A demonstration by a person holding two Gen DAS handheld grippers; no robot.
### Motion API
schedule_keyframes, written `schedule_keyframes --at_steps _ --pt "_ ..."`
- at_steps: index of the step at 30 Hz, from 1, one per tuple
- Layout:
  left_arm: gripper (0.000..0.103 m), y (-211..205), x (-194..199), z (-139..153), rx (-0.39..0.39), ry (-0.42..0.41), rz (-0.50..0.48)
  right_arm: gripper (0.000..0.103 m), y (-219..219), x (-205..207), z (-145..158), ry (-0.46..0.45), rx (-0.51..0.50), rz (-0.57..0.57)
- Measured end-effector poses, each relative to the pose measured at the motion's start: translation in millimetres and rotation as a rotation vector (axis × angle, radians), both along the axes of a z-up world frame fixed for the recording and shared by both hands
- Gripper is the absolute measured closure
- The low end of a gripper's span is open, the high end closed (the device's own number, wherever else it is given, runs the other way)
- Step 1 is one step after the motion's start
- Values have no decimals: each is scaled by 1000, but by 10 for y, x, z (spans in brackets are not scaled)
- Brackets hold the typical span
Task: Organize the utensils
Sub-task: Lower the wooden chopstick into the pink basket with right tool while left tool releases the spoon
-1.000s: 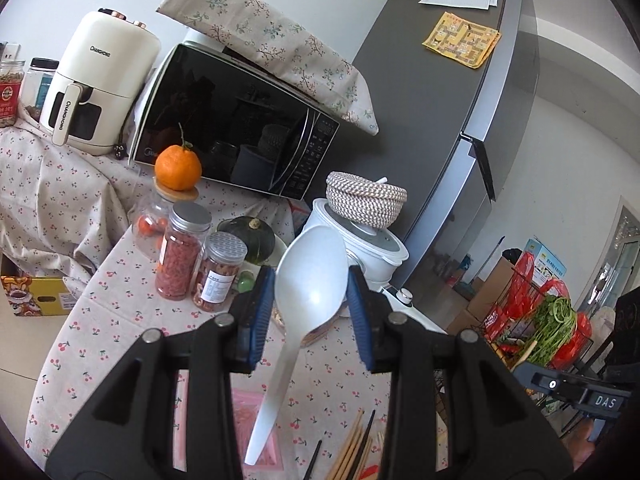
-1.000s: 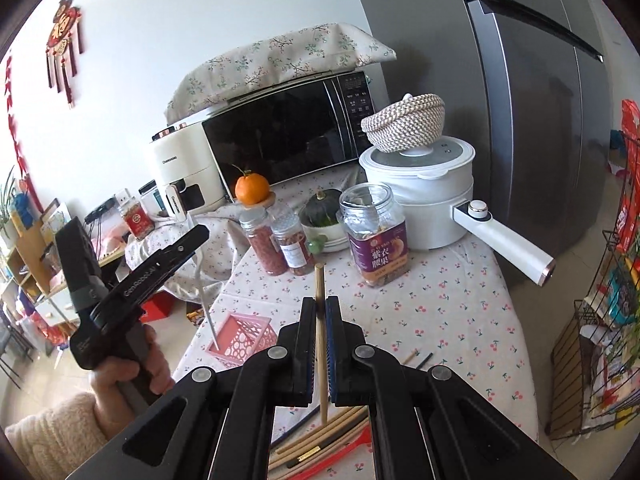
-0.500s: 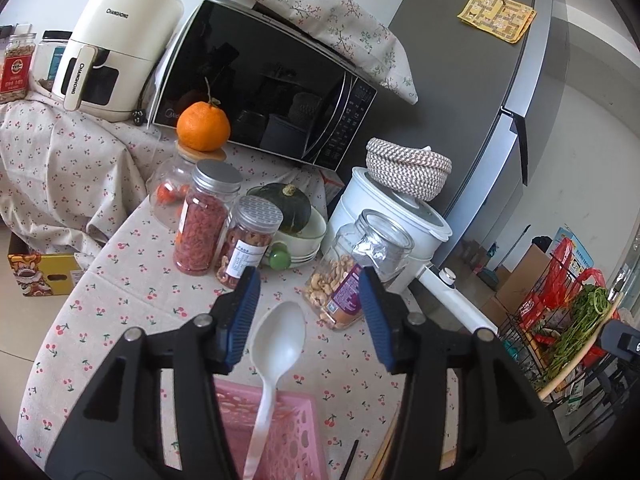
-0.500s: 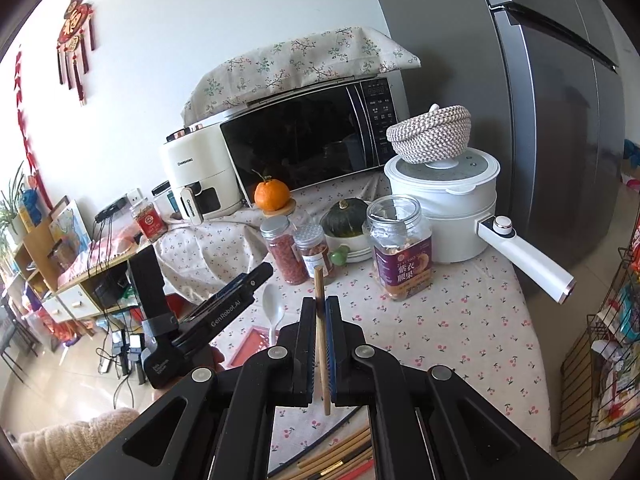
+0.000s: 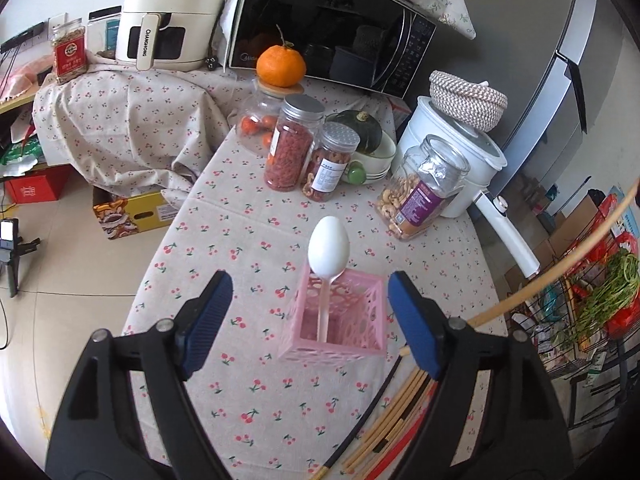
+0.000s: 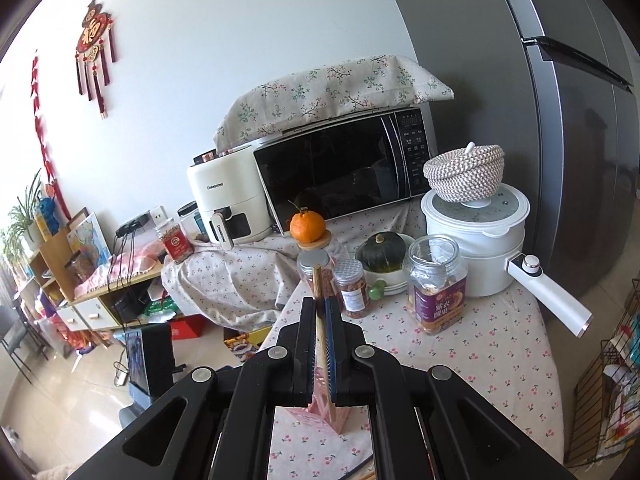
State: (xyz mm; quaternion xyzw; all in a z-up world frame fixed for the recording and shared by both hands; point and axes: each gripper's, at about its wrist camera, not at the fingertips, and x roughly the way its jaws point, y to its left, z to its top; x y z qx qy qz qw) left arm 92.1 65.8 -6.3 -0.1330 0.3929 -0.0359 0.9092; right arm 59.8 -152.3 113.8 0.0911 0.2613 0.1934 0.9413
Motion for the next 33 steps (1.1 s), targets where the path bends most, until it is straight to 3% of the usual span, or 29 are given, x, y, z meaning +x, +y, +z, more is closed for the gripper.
schedule_keyframes --at_steps 7,17,22,31,33 --pt "12 164 -128 -34 46 7 11 99 199 233 -60 9 5 -28" --pt "12 236 -142 -126 45 47 -17 99 371 678 -611 159 -42 -49" --pt "10 192 -173 -101 61 38 -35 96 410 761 -725 215 -35 -36" --pt "7 57 -206 -122 83 35 -68 58 234 540 -512 175 -6 -21" --pt "7 1 -218 -142 76 38 -84 56 137 472 -469 166 -1 -27"
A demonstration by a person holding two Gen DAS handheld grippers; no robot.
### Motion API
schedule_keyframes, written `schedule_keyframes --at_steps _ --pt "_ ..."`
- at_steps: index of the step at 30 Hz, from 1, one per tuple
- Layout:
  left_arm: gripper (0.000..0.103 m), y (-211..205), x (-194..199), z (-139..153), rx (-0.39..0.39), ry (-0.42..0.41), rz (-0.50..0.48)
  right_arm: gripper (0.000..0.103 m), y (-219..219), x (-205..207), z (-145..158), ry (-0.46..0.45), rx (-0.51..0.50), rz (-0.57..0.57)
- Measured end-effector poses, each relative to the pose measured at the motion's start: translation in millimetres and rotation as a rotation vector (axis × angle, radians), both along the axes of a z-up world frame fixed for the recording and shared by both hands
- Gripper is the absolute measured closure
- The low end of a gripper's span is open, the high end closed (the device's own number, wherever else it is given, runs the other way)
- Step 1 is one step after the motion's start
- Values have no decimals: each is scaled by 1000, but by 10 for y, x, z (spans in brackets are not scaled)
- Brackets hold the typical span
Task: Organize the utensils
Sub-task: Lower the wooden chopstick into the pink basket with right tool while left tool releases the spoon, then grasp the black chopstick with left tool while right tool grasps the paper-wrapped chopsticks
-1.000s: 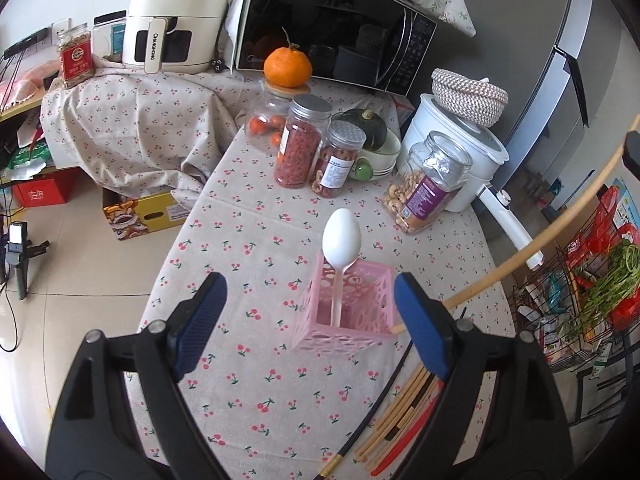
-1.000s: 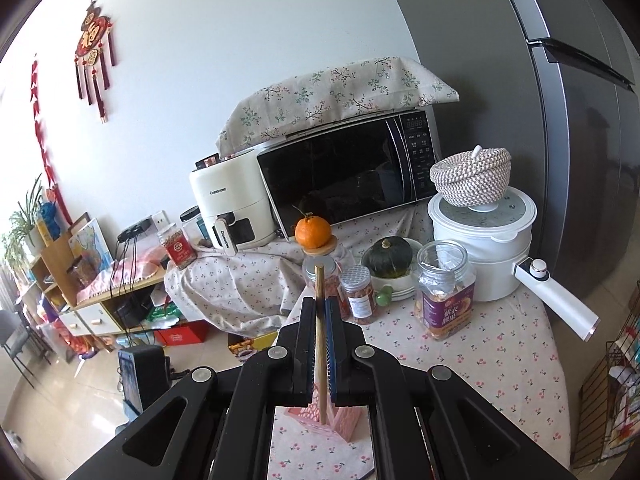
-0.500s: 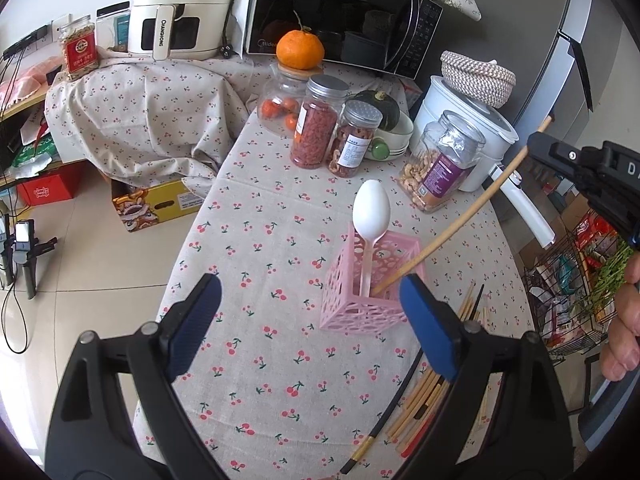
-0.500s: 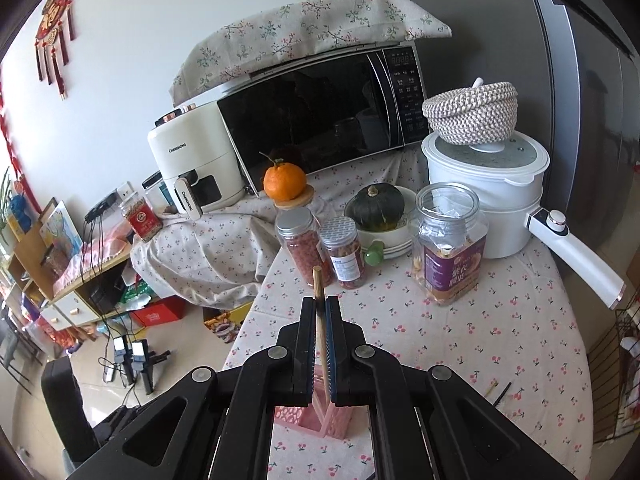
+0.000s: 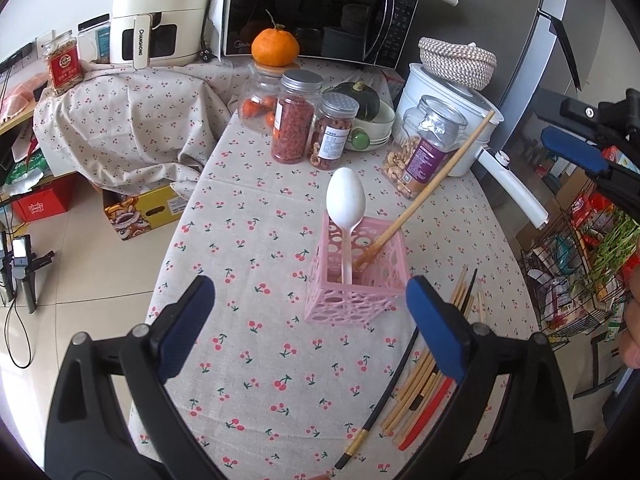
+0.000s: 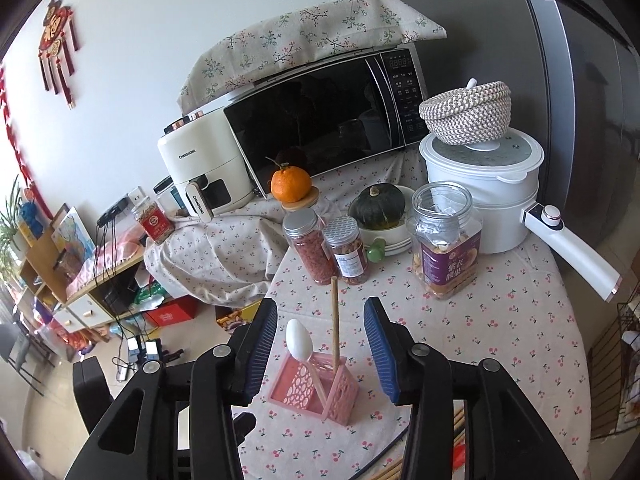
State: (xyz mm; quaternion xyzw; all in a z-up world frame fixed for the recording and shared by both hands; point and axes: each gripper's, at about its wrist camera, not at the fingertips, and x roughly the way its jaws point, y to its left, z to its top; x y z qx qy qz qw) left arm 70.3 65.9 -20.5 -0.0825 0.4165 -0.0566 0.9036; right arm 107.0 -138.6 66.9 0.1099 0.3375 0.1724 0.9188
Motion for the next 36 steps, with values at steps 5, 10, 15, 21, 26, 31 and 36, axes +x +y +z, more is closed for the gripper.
schedule_keyframes --at_steps 5,10,15,21,26,31,36 --pt "6 -187 -38 -82 17 22 -61 43 -260 -189 -12 -7 -20 -12" --pt "6 -372 -65 -204 41 62 -114 35 -600 -299 -250 32 -11 -53" --pt "6 -525 -78 -316 67 87 -150 34 -932 -283 -579 111 0 -118" --pt "6 -729 -71 -488 97 132 -212 33 -1194 -246 -893 222 -47 -179" --pt "12 -958 -73 -638 90 182 -281 33 -1299 -278 -1051 302 -66 -163" --pt "61 -1246 18 -840 74 261 -368 33 -1444 -307 -1205 375 -58 -171" --pt "75 -1414 169 -987 73 290 -382 33 -1578 -328 -1358 440 -66 -194"
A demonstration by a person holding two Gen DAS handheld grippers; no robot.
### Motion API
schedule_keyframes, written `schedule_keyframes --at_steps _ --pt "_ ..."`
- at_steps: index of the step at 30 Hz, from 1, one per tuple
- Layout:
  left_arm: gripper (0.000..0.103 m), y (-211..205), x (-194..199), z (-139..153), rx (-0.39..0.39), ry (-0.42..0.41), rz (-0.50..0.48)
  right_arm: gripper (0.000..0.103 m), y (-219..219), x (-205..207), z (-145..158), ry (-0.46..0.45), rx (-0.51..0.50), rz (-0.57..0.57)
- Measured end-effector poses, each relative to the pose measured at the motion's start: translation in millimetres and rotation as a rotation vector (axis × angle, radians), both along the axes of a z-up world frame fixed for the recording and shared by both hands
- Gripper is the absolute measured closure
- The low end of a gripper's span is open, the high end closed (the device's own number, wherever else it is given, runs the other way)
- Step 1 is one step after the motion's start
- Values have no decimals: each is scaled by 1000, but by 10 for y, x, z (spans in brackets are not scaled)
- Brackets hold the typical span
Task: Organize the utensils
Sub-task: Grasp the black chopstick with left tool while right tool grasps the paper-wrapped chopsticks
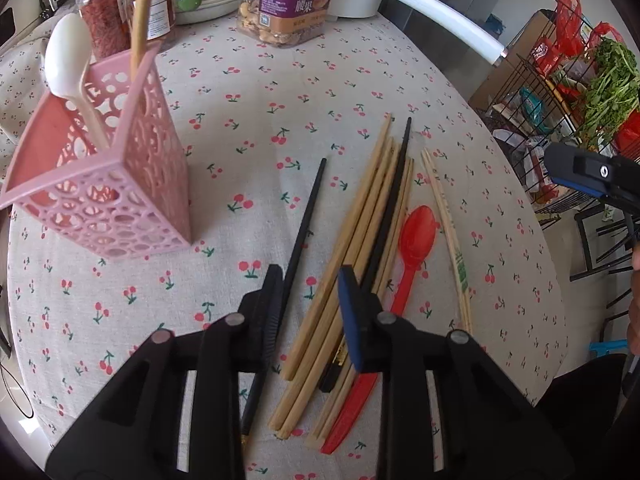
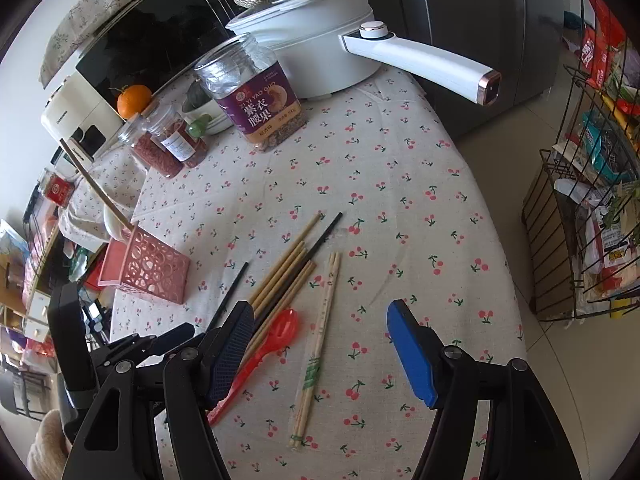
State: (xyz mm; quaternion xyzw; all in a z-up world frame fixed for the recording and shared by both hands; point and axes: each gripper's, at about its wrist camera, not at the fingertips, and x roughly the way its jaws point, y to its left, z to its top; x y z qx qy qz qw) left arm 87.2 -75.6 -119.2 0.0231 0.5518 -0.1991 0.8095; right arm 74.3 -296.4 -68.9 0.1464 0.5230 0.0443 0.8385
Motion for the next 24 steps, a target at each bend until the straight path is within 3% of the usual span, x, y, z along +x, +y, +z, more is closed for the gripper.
schedule_keyframes --at_steps 8,13,15,24 --pt "84 -112 203 -141 36 30 10 33 -165 -20 -181 70 -16 -17" --pt "85 -173 210 -151 91 24 -43 32 -169 2 -240 91 -19 -17" --pt "94 -189 219 -156 125 11 -44 32 -146 19 -263 97 -27 -15" --pt "96 -29 115 97 61 -17 -28 32 -39 131 -381 128 -58 -16"
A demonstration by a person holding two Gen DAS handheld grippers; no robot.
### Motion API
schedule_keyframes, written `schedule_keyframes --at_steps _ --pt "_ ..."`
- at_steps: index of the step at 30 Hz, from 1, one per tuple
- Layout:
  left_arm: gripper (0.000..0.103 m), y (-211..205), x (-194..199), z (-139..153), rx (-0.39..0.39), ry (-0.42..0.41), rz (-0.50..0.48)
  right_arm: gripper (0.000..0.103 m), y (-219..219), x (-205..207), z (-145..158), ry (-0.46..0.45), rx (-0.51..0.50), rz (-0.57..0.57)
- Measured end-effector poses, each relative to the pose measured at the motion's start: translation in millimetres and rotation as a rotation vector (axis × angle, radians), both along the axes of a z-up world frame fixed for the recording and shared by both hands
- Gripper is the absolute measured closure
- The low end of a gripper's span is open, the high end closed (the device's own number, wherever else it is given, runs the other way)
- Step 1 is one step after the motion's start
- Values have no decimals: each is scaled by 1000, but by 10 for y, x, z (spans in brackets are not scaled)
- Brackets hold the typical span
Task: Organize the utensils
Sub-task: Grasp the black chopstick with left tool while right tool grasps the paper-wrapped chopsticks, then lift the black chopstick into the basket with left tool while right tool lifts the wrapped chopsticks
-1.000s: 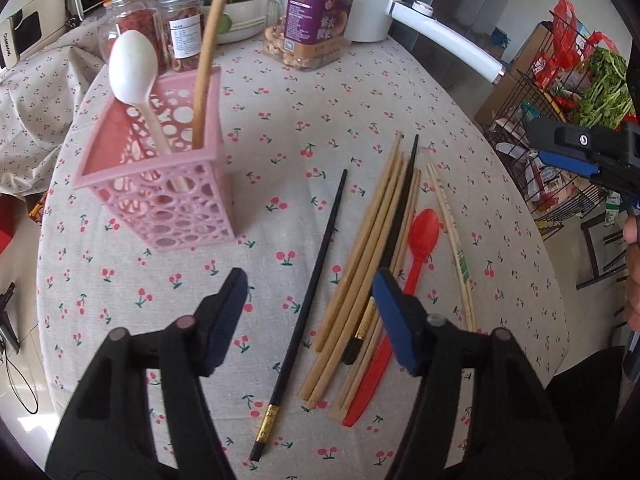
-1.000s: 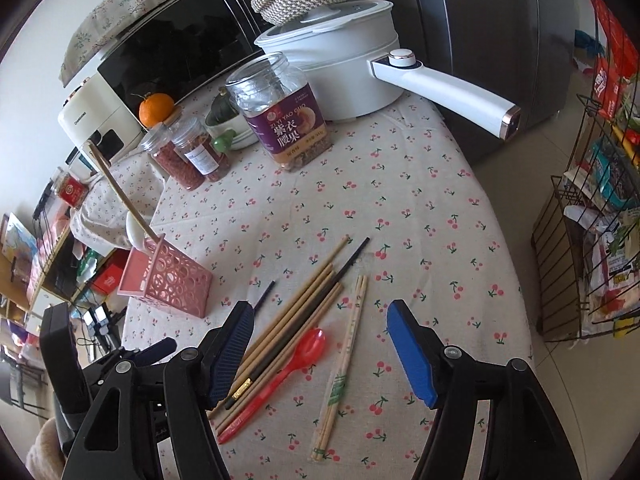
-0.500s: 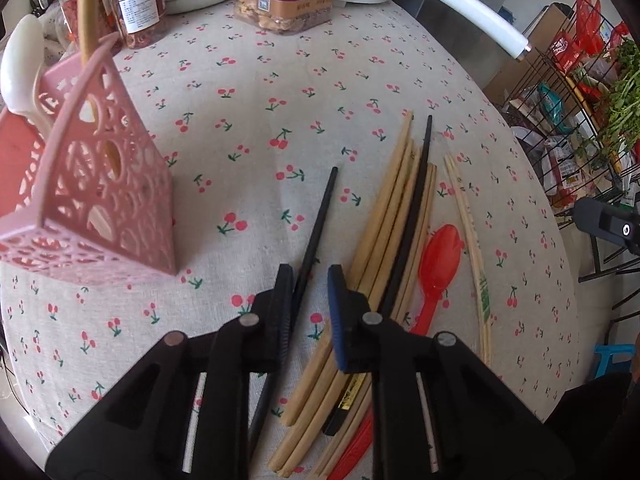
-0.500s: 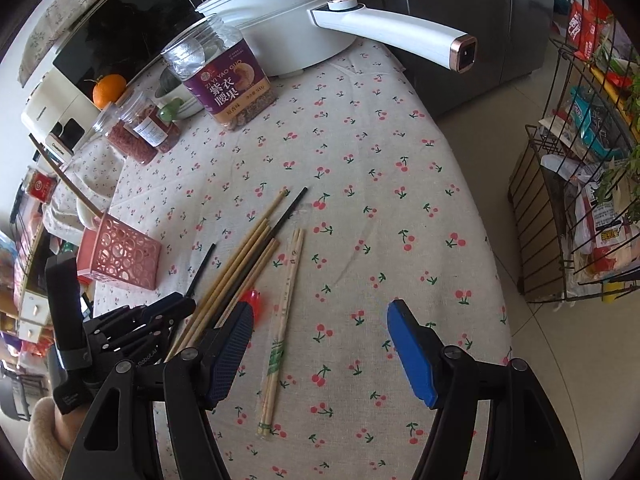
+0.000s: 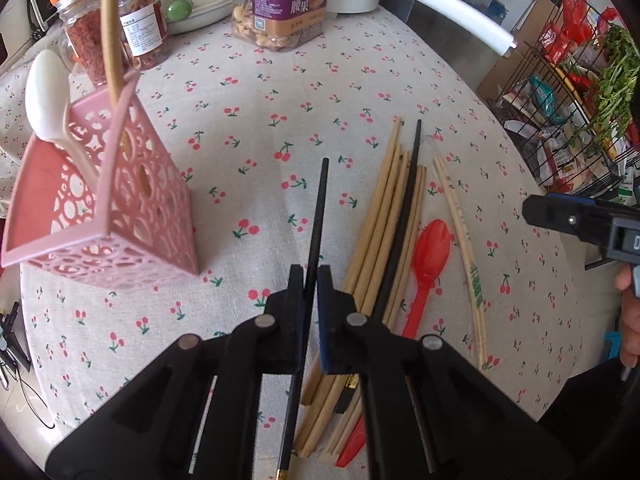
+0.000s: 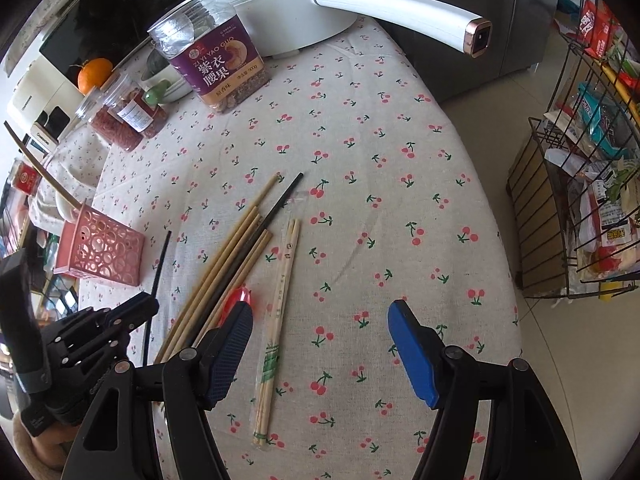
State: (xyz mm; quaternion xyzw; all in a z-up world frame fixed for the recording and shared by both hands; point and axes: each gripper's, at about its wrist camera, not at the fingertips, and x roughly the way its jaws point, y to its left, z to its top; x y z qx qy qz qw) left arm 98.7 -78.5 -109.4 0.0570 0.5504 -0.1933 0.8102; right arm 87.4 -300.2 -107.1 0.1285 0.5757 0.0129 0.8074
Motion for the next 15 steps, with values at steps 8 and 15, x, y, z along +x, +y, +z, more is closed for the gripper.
schedule_keyframes --at_steps 8,15 --pt "96 243 -199 320 -65 -68 5 32 166 210 -208 47 -66 -2" --pt "96 434 -343 501 -114 -102 4 39 386 421 -416 71 -174 31"
